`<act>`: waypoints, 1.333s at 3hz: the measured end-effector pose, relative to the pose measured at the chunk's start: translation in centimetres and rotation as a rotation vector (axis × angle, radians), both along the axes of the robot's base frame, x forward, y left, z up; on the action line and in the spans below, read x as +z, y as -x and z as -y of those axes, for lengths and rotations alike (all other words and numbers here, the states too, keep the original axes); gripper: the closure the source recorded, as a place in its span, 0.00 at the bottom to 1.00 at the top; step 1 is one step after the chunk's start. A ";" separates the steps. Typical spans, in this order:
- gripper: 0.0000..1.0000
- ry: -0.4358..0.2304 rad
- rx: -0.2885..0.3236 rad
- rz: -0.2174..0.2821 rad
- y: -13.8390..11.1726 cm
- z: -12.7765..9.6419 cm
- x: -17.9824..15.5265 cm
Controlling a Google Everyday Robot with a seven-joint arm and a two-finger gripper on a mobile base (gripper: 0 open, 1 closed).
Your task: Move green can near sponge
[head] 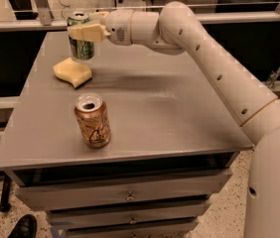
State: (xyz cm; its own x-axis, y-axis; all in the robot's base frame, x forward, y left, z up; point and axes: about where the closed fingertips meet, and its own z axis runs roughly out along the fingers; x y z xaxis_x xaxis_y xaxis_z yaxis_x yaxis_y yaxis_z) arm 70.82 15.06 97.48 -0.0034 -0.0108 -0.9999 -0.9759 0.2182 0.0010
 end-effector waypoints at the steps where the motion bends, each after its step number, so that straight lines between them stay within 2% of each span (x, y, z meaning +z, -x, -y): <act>1: 1.00 0.033 -0.004 -0.020 0.3 0.1 -1.8; 2: 1.00 0.051 -0.036 -0.056 -0.1 1.0 -3.9; 4: 1.00 0.055 -0.096 -0.084 -1.3 2.8 -5.7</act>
Offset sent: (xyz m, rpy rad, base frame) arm 0.0080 -0.0295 -0.0640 -0.0712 0.1009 -0.0901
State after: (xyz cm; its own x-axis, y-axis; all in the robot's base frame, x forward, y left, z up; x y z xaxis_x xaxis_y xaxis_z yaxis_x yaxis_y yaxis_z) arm 72.12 12.30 91.80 -0.0905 -0.0614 -0.9940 -0.9476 0.3125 0.0670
